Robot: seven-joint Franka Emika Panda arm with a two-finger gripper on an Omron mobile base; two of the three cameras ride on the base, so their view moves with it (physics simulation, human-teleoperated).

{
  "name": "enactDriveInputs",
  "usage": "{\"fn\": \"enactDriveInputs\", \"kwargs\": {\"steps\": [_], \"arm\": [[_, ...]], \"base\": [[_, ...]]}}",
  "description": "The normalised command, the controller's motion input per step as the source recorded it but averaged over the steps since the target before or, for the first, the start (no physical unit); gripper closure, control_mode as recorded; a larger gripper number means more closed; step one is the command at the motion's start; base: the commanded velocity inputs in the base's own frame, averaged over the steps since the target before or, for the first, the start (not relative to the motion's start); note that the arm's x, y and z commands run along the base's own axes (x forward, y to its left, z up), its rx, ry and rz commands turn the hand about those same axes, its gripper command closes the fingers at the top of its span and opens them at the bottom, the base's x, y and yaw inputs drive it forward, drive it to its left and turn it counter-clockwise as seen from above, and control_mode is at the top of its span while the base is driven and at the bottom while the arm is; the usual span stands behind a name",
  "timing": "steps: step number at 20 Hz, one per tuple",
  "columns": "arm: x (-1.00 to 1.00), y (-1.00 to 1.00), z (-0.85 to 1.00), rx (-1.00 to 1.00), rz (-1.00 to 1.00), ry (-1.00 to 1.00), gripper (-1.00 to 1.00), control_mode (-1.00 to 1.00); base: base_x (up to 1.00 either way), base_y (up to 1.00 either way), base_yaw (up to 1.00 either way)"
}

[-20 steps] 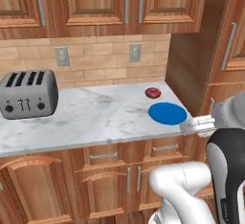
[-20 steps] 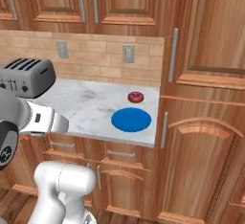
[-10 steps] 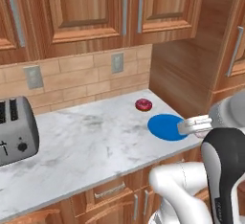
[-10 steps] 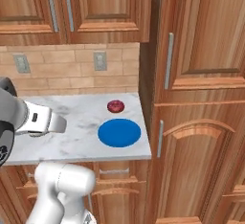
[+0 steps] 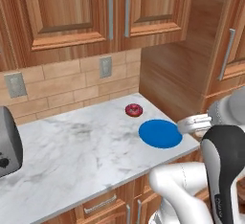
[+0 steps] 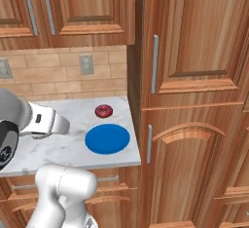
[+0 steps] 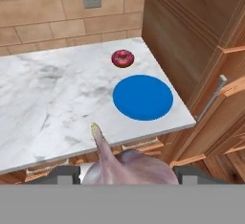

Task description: Pick the garlic from the microwave and place it on plate located on the counter.

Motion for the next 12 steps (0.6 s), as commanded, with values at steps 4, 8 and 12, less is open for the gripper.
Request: {"fn": "enactDriveInputs", "kwargs": {"steps": [4, 8, 12], "arm": [[1.00, -0.19, -0.41, 0.00, 0.00, 0.19, 1.00, -1.00], [1.00, 0.03, -0.80, -0.02, 0.00, 0.22, 1.00, -1.00], [1.00, 0.10, -1.00, -0.07, 0.00, 0.16, 1.00, -1.00]], "base": [[0.00, 0.00, 0.00], [0.00, 0.00, 0.00], [0.00, 0.00, 0.00]]}}
